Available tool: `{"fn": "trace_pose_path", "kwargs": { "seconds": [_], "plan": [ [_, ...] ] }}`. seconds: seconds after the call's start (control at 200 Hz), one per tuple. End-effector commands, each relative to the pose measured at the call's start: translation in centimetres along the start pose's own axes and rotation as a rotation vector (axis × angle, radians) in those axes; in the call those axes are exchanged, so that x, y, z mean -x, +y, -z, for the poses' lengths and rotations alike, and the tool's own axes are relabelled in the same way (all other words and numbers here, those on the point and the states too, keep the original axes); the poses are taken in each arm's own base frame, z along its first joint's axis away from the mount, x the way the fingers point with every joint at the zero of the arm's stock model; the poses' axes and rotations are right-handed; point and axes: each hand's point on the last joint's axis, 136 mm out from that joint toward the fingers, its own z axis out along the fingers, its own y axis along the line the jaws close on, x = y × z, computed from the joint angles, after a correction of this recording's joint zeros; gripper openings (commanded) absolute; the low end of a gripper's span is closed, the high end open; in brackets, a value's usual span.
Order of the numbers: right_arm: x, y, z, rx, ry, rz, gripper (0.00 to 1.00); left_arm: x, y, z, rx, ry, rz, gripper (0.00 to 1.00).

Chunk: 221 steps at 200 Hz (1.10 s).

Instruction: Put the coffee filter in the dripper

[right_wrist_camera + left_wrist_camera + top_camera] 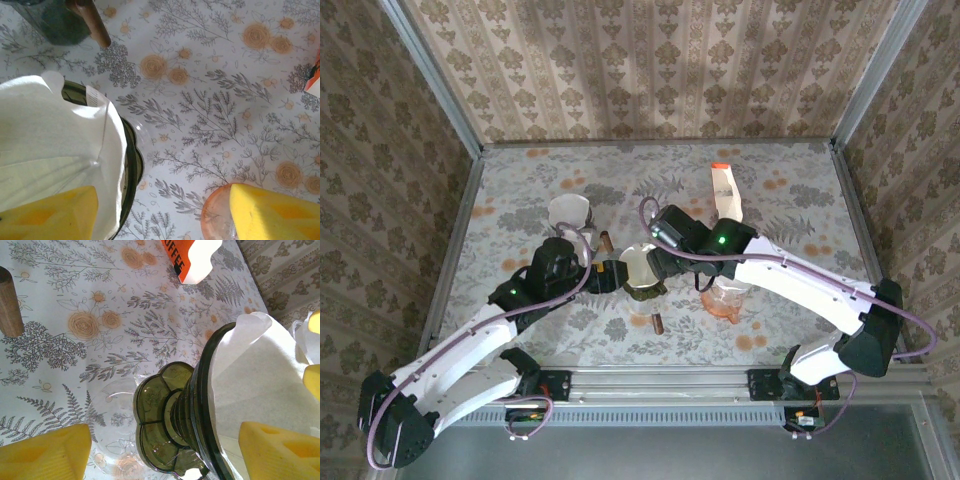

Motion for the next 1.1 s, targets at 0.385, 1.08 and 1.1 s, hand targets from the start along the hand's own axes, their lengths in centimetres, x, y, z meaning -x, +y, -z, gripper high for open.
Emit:
{"fn": "trace_pose_path", "kwargs": {
  "seconds": [0.385,1.08,1.1],
  "plan": [
    [-0.6,-0.6,-1.3,-0.058,0.042,-0.003,0.64,-0.3,0.4,-0.4,0.0,0.003,0.017,0.8],
    [3.5,-0.1,-3.8,-0.055,-0.006,-0.034,0.68,-0.1,0.3,-0.2,-0.004,-0.005,0.019,0.82],
    [3.5,-0.1,-3.9,-0.055,-0.006,-0.038,0.68,-0.1,0.4,-0.1,-0.002,-0.006,0.02,0.82]
  ]
}}
